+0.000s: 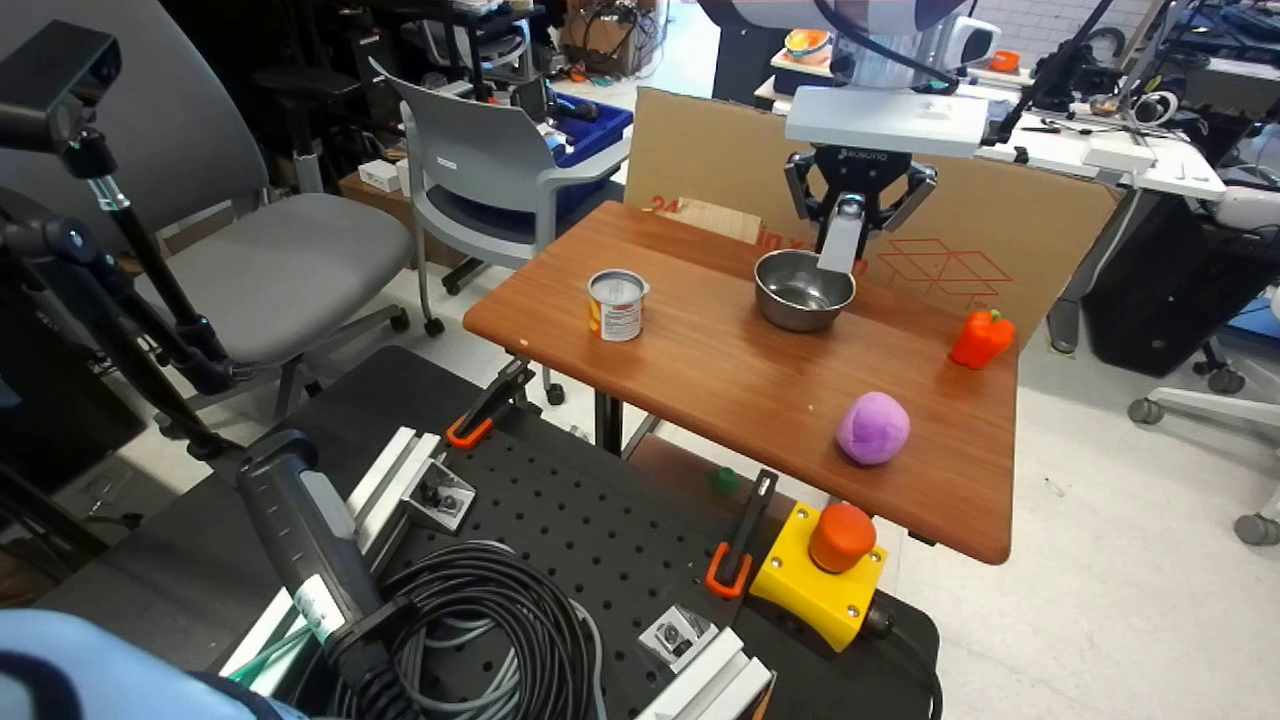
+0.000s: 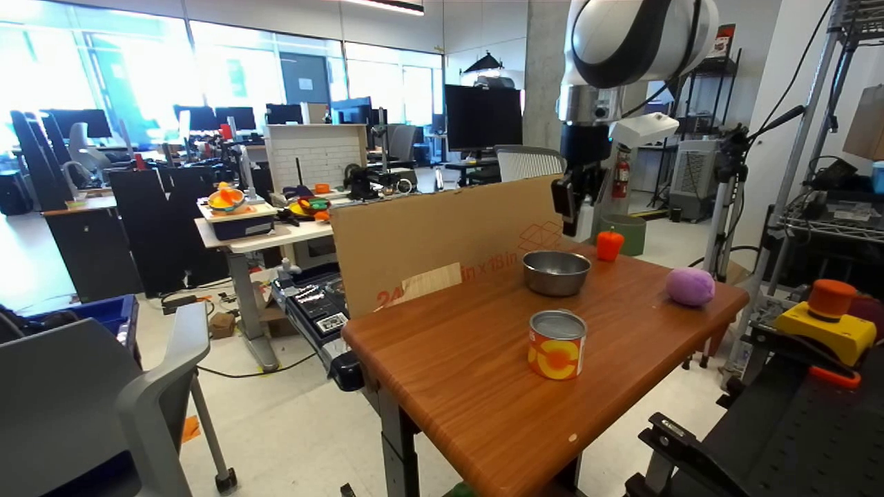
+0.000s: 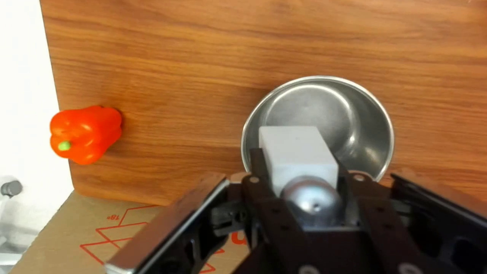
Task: Put the salt into the silver pot.
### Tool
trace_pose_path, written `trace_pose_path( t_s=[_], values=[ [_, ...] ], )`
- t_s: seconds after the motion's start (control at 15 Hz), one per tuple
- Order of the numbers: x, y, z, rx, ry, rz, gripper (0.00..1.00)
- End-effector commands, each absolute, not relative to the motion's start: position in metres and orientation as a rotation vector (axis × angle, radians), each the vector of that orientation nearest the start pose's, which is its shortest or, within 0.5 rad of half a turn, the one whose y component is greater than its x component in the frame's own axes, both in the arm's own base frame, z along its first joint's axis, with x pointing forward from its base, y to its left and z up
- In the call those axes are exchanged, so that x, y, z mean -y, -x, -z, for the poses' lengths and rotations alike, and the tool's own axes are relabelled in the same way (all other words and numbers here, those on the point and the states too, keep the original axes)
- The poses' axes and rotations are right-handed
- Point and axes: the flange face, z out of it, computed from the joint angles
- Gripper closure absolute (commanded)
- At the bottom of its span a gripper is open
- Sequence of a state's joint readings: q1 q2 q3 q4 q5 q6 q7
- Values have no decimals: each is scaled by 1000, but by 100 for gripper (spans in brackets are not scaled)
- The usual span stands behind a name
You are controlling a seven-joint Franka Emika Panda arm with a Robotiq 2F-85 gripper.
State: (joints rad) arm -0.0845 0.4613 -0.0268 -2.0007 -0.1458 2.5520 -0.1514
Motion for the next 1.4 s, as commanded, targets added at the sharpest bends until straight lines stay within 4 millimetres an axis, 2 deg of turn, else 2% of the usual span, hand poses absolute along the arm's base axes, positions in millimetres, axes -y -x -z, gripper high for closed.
trace_pose_path(
  t_s=[0.0,0.27,0.53,0.6,0.67,0.8,1.0,1.07,1.13,1.33],
  values=[
    [60,-634,-202,229,3228,62,88],
    [52,-641,-167,214,3228,14,88],
    [41,-644,-148,222,3212,-37,88],
    [38,-644,-147,224,3214,-48,63],
    [36,-644,-149,226,3215,-54,38],
    [31,-645,-158,233,3216,-65,30],
    [21,-646,-176,253,3220,-56,7],
    [18,-647,-183,258,3222,-46,1],
    [13,-648,-195,264,3225,-37,0],
    [-3,-642,-240,173,3224,-79,0]
  ],
)
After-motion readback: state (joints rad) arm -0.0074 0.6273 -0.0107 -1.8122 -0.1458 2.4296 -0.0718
